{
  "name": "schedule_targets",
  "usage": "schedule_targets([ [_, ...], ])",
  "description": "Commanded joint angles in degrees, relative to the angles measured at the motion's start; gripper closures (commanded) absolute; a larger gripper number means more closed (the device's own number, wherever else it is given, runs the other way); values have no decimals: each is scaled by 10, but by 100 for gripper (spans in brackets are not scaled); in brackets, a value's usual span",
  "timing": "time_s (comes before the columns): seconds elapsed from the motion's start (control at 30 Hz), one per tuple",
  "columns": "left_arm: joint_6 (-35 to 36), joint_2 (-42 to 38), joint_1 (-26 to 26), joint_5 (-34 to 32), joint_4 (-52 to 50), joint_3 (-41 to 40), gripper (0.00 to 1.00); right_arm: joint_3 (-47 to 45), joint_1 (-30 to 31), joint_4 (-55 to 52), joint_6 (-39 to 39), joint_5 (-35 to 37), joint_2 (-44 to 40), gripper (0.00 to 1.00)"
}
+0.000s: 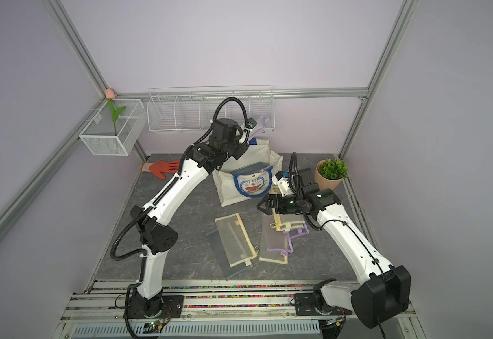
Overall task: Put the pencil pouch into the canvas bag
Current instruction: Place the pencil pouch in the canvas bag.
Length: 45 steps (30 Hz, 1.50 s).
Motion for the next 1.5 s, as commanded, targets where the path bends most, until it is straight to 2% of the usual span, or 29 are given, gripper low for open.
schedule_targets([
  [0.0,46,0,1,-32,31,-34,100,-8,-8,-11,-4,-7,3,2],
  [0.2,50,-8,1,-30,63,-127,100,-2,-10,-11,-3,-3,8,2],
  [0.43,35,7,1,-43,62,-120,100,5,-12,-13,-2,0,10,2],
  [0.47,28,6,1,-40,55,-115,98,6,-12,-13,-2,0,11,2],
  [0.57,6,-8,1,-26,41,-110,80,5,-12,-12,0,0,11,2],
  [0.7,-13,-46,-4,-4,33,-131,61,5,-11,-10,0,1,13,2],
  [0.77,-17,-62,-10,-12,32,-141,56,6,-12,-9,0,1,14,1],
  [0.83,-37,-78,-14,-20,24,-141,54,7,-11,-6,2,0,13,1],
  [0.93,-111,-123,-20,-13,12,-158,52,2,-11,-2,3,-1,12,2],
  [1.03,-216,-205,-29,-2,26,-240,44,-10,-9,6,7,-7,12,2],
  [1.13,-330,-313,-33,18,68,-389,31,-29,-1,21,12,-23,22,1],
  [1.27,-493,-446,-40,66,98,-589,30,-50,23,39,11,-30,50,1],
  [1.47,-721,-588,-46,129,190,-848,28,-58,59,73,2,-46,116,0],
])
